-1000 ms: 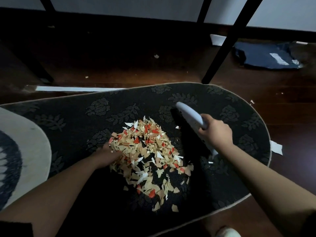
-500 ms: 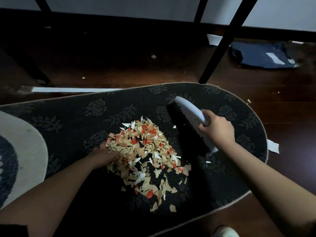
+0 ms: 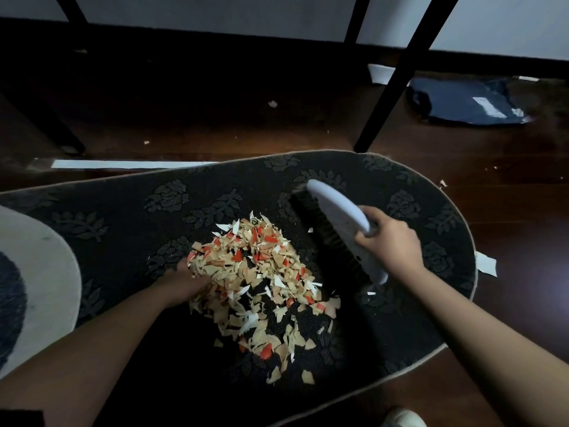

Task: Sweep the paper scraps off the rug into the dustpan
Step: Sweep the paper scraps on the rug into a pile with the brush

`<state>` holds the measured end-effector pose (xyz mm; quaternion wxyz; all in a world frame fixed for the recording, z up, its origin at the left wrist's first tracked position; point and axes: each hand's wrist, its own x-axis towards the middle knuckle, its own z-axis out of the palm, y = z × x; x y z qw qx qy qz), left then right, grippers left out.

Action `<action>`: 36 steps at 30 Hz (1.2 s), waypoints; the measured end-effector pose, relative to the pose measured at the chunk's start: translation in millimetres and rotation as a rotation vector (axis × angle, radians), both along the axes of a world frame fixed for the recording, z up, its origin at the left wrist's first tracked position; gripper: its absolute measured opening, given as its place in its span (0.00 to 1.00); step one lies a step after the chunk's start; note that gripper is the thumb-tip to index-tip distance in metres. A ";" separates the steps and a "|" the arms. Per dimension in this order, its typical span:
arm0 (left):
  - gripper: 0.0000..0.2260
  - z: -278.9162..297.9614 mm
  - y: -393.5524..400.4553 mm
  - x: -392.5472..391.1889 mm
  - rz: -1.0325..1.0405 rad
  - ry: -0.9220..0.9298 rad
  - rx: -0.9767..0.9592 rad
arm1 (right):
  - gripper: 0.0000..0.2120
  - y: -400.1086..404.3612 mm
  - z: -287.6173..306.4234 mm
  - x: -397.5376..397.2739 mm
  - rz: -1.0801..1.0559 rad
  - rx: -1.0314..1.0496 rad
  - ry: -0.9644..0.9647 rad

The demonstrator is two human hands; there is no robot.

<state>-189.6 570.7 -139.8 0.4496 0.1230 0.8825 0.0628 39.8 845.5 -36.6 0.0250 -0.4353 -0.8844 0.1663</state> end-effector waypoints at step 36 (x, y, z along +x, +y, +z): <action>0.39 11.7 21.1 9.4 -0.076 0.123 -0.075 | 0.23 17.8 -28.3 24.3 -0.090 -0.074 -0.152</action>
